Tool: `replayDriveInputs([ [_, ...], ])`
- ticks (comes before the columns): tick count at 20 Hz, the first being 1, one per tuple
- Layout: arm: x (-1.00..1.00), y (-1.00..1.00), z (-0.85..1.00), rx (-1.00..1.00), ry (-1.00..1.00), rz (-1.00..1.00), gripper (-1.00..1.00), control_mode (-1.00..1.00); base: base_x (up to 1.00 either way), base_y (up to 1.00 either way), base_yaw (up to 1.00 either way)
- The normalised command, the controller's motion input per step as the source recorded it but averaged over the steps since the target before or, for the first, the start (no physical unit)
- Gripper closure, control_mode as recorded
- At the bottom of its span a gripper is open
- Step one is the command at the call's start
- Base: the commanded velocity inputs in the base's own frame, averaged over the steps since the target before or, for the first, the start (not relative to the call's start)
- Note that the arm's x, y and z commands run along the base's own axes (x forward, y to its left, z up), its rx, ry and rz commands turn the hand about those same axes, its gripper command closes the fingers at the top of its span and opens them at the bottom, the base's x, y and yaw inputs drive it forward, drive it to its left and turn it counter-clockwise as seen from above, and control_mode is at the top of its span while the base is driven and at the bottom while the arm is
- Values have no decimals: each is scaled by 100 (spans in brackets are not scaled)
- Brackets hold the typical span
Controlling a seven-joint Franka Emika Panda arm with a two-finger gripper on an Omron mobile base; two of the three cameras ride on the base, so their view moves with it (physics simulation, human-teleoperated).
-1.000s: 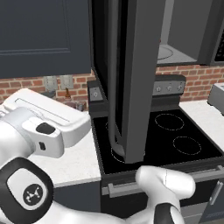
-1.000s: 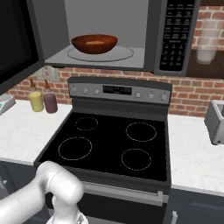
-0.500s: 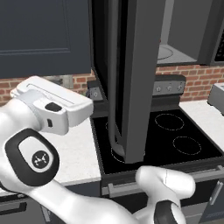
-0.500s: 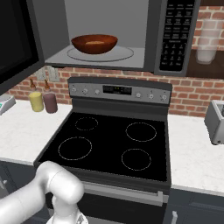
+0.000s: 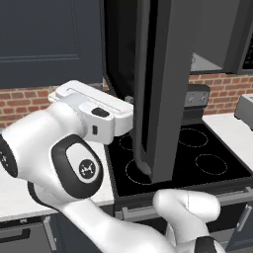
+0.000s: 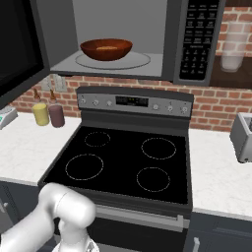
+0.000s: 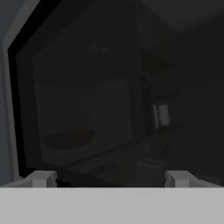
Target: Open the microwave, place the bowl with waffle inside the microwave, then close the microwave door and turn it on.
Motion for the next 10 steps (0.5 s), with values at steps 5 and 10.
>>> replayDriveInputs([
  [5,21,-87,0,0,0,0,-100,-100,0,0,0],
  [10,21,-90,0,0,0,0,-100,-100,0,0,0],
])
